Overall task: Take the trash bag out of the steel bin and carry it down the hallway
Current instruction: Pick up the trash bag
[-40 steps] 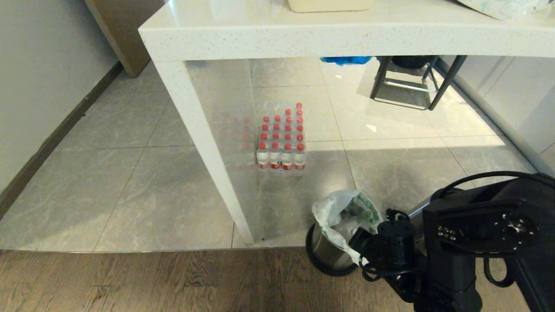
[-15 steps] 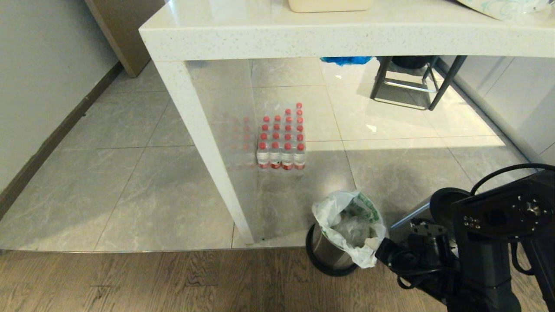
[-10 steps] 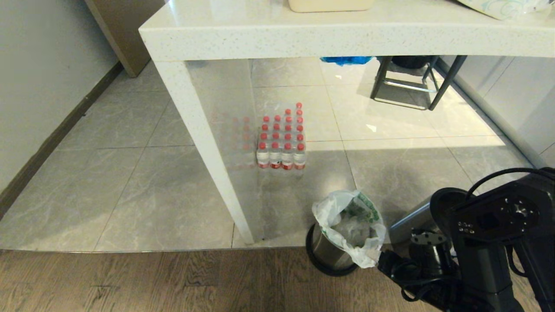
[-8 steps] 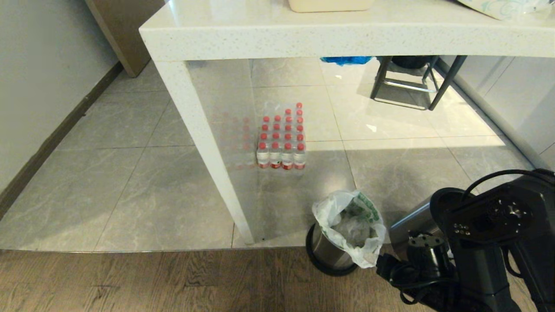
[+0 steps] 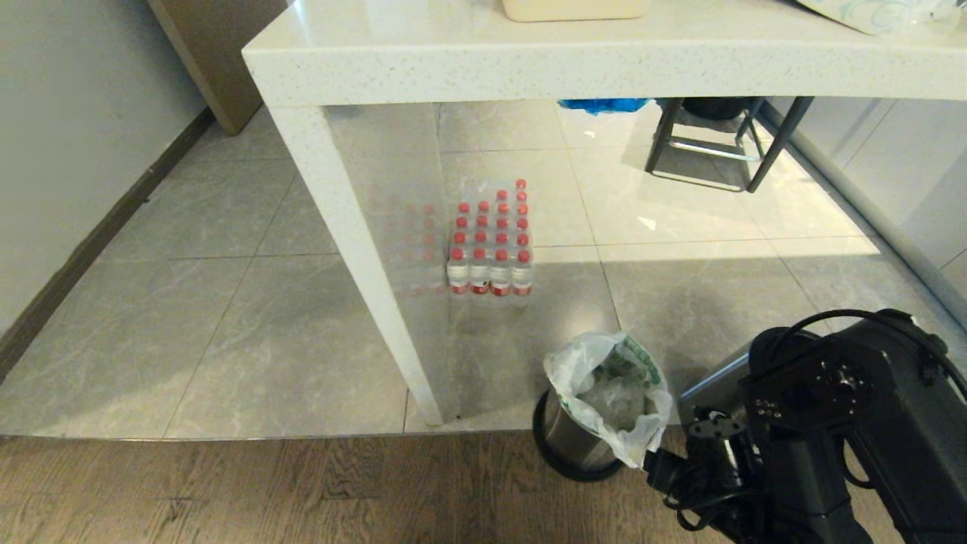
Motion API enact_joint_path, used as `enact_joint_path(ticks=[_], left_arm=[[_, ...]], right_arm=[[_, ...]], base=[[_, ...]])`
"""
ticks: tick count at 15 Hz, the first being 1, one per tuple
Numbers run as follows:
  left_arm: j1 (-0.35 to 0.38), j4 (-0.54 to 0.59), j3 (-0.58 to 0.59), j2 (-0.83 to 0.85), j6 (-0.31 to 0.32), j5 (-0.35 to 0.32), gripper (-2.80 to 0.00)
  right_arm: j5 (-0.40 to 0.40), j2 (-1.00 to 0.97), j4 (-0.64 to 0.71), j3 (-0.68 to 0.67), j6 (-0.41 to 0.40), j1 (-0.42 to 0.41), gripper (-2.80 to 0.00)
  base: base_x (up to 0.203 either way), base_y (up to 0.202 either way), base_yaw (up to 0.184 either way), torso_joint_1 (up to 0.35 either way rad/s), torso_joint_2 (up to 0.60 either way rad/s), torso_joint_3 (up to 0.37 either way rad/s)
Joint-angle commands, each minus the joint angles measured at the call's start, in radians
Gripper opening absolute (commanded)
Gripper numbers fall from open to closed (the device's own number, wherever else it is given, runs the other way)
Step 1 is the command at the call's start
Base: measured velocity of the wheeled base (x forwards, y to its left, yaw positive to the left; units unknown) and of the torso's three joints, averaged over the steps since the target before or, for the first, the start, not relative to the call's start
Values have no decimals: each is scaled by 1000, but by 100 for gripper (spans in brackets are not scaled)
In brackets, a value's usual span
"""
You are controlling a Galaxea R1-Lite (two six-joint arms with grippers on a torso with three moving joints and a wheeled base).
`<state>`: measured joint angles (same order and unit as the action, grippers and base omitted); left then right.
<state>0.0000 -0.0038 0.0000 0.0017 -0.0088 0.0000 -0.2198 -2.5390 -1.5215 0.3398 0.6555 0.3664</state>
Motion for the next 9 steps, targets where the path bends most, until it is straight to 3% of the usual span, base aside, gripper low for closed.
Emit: enact_joint_path(ticks=[1, 9], left_arm=[[0, -1, 0, 0, 0, 0, -280], [0, -1, 0, 0, 0, 0, -280]], right_arm=[[-14, -33, -9, 52, 8, 2, 0], [-52, -26, -9, 176, 73, 0, 0]], base=[[0, 0, 0, 0, 0, 0], [0, 0, 0, 0, 0, 0]])
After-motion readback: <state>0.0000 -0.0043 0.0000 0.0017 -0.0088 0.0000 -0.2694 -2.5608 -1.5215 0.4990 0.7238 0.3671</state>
